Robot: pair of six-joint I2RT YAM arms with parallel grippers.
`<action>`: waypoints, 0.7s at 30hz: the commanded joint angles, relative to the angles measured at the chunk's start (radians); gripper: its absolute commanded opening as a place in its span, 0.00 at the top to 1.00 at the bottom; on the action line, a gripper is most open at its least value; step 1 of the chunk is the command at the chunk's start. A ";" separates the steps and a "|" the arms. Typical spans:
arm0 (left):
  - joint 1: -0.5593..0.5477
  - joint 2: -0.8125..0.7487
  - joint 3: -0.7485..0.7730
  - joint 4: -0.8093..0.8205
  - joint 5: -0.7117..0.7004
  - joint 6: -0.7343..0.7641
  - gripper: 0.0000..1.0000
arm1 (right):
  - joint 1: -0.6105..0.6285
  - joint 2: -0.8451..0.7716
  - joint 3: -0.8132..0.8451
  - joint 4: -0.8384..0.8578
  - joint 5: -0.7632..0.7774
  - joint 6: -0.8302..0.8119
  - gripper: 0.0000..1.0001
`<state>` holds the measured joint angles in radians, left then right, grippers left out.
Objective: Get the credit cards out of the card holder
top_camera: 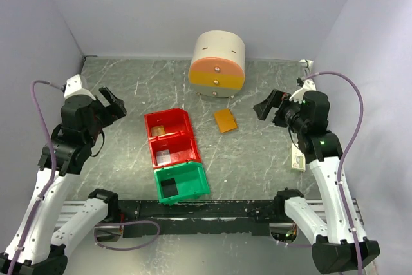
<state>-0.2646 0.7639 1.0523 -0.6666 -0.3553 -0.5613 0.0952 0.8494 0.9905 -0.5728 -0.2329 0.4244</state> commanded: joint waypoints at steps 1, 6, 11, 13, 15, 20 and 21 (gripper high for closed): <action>-0.006 -0.022 -0.039 -0.016 0.142 -0.082 0.02 | -0.013 -0.019 -0.021 -0.014 0.029 0.093 0.00; -0.006 0.003 -0.132 0.025 0.451 -0.102 0.03 | -0.016 -0.010 -0.134 0.051 -0.238 0.019 0.00; -0.026 0.025 -0.213 -0.012 0.649 -0.152 0.03 | -0.002 0.029 -0.280 0.138 -0.504 0.065 0.00; -0.051 -0.002 -0.246 -0.023 0.659 -0.173 0.03 | 0.037 0.019 -0.302 0.114 -0.480 0.053 0.00; -0.067 -0.014 -0.269 -0.042 0.654 -0.186 0.03 | 0.088 0.004 -0.310 0.069 -0.446 0.029 0.00; -0.086 0.034 -0.276 -0.044 0.666 -0.180 0.03 | 0.283 -0.008 -0.382 0.079 -0.358 0.090 0.01; -0.089 0.044 -0.276 -0.030 0.670 -0.180 0.03 | 0.324 0.000 -0.397 0.095 -0.335 0.113 0.02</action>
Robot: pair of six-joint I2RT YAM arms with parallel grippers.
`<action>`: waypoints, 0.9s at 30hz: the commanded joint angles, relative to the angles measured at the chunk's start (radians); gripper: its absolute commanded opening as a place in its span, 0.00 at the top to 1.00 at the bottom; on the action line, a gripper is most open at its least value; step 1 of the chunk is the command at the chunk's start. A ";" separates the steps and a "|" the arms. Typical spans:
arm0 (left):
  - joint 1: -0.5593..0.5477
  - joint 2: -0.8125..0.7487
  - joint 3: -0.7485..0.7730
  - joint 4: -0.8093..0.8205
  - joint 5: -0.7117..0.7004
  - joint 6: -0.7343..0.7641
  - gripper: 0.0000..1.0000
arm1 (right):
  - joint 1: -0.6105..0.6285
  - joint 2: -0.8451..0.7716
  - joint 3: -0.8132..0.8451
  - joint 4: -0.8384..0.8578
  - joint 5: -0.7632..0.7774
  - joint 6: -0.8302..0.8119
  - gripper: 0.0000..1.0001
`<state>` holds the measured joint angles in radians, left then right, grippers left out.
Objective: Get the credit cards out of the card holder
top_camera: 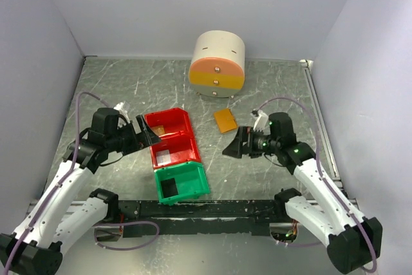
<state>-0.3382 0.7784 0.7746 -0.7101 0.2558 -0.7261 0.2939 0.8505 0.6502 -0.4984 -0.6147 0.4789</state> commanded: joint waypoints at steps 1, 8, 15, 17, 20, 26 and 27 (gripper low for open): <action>-0.017 0.037 0.001 0.032 0.061 -0.015 0.03 | 0.163 0.009 -0.070 0.037 0.070 0.079 0.02; -0.023 0.161 0.006 0.049 -0.051 -0.018 0.03 | 0.352 0.143 -0.111 0.209 0.115 0.165 0.03; -0.025 0.302 -0.005 0.113 -0.134 -0.005 0.03 | 0.439 0.339 -0.136 0.408 0.136 0.228 0.03; -0.025 0.339 -0.018 0.154 -0.123 0.000 0.03 | 0.458 0.373 -0.147 0.467 0.128 0.253 0.03; -0.025 0.379 -0.024 0.215 -0.111 0.016 0.03 | 0.485 0.429 -0.163 0.551 0.100 0.293 0.03; -0.025 0.486 0.017 0.308 -0.083 0.064 0.03 | 0.570 0.502 -0.178 0.661 0.124 0.363 0.04; -0.025 0.505 0.028 0.314 -0.084 0.072 0.03 | 0.580 0.509 -0.181 0.679 0.127 0.377 0.04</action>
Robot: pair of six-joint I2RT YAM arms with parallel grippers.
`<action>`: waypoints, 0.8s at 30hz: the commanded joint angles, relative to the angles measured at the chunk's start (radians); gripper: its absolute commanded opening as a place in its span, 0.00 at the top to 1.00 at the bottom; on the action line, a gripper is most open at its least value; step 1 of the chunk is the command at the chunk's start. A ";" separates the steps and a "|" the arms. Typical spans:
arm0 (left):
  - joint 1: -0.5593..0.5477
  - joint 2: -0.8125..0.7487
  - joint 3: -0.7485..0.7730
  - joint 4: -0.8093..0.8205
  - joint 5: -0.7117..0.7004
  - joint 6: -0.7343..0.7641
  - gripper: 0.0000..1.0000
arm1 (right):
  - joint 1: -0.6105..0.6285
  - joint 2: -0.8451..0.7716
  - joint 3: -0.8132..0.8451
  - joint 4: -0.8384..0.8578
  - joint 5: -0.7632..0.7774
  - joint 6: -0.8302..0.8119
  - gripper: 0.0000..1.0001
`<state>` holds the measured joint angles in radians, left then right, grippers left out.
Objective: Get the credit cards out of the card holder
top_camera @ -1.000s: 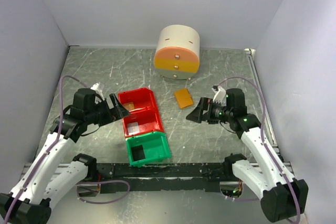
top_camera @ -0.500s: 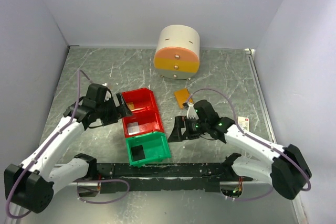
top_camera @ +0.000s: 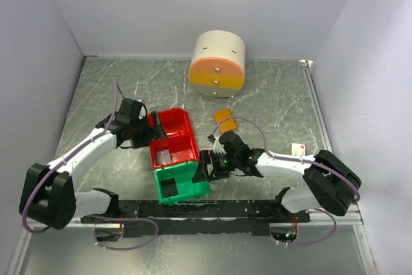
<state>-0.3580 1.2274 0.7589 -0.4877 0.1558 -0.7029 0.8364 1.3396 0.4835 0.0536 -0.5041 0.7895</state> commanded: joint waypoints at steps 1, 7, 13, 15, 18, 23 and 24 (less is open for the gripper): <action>-0.006 0.077 0.056 0.098 0.019 0.060 0.03 | 0.047 0.027 -0.016 0.147 0.018 0.081 0.04; -0.006 0.197 0.134 0.154 0.072 0.116 0.03 | 0.103 0.064 -0.011 0.216 0.057 0.151 0.04; -0.006 0.315 0.237 0.155 0.098 0.191 0.03 | 0.166 0.135 0.044 0.237 0.089 0.167 0.04; -0.006 0.356 0.279 0.141 0.106 0.217 0.03 | 0.190 0.171 0.063 0.259 0.095 0.175 0.03; -0.006 0.416 0.335 0.124 0.116 0.262 0.03 | 0.219 0.238 0.105 0.279 0.104 0.181 0.03; -0.004 0.463 0.380 0.094 0.047 0.300 0.03 | 0.246 0.312 0.196 0.217 0.151 0.148 0.02; -0.004 0.458 0.384 0.087 0.026 0.305 0.03 | 0.247 0.310 0.206 0.187 0.173 0.137 0.02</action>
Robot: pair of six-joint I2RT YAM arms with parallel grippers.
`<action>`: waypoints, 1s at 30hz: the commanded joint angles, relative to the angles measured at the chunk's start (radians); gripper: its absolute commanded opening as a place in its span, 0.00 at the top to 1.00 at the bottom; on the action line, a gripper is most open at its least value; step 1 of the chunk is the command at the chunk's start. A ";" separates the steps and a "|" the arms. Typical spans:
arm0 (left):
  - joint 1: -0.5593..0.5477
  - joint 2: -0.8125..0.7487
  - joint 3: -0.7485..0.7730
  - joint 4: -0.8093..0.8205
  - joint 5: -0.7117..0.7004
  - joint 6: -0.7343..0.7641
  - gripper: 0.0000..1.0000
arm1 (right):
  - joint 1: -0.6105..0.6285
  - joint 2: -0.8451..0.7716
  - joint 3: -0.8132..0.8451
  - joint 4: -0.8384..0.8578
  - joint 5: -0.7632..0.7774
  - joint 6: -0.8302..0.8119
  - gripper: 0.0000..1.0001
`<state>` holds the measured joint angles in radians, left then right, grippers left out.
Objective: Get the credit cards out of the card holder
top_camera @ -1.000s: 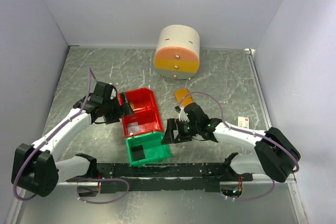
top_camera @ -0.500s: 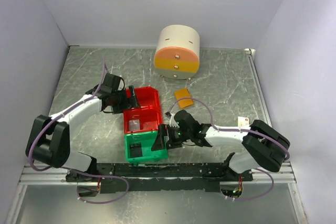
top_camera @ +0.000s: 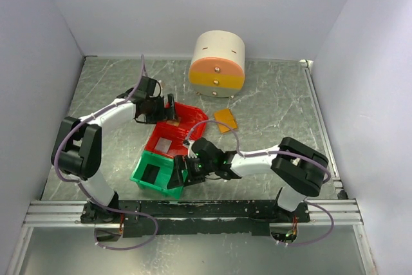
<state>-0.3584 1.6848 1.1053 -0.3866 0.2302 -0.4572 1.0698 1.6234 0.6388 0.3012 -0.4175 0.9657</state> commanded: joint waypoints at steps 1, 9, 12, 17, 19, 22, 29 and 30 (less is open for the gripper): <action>-0.002 -0.004 0.041 -0.025 -0.068 0.064 0.03 | 0.013 0.019 0.057 -0.099 0.110 -0.052 0.01; 0.012 -0.096 0.074 -0.116 -0.215 0.055 0.03 | 0.009 -0.085 0.087 -0.376 0.312 -0.162 0.00; 0.027 -0.164 0.075 -0.143 -0.260 0.022 0.03 | 0.008 -0.142 0.078 -0.450 0.375 -0.191 0.00; 0.061 -0.293 0.039 -0.205 -0.310 -0.034 0.03 | -0.017 -0.243 0.076 -0.542 0.477 -0.262 0.00; 0.079 -0.349 0.012 -0.252 -0.339 -0.069 0.03 | -0.032 -0.267 0.096 -0.571 0.509 -0.315 0.00; 0.101 -0.457 -0.053 -0.315 -0.357 -0.155 0.03 | -0.045 -0.286 0.146 -0.600 0.583 -0.438 0.00; 0.105 -0.721 -0.183 -0.448 -0.376 -0.298 0.03 | -0.061 -0.229 0.293 -0.539 0.586 -0.765 0.19; 0.105 -0.746 -0.187 -0.476 -0.382 -0.321 0.03 | -0.061 -0.213 0.309 -0.527 0.574 -0.796 0.23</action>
<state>-0.2584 1.0328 0.9432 -0.7376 -0.1112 -0.6655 1.0122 1.3655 0.8845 -0.2733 0.1593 0.3965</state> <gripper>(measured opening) 0.970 0.825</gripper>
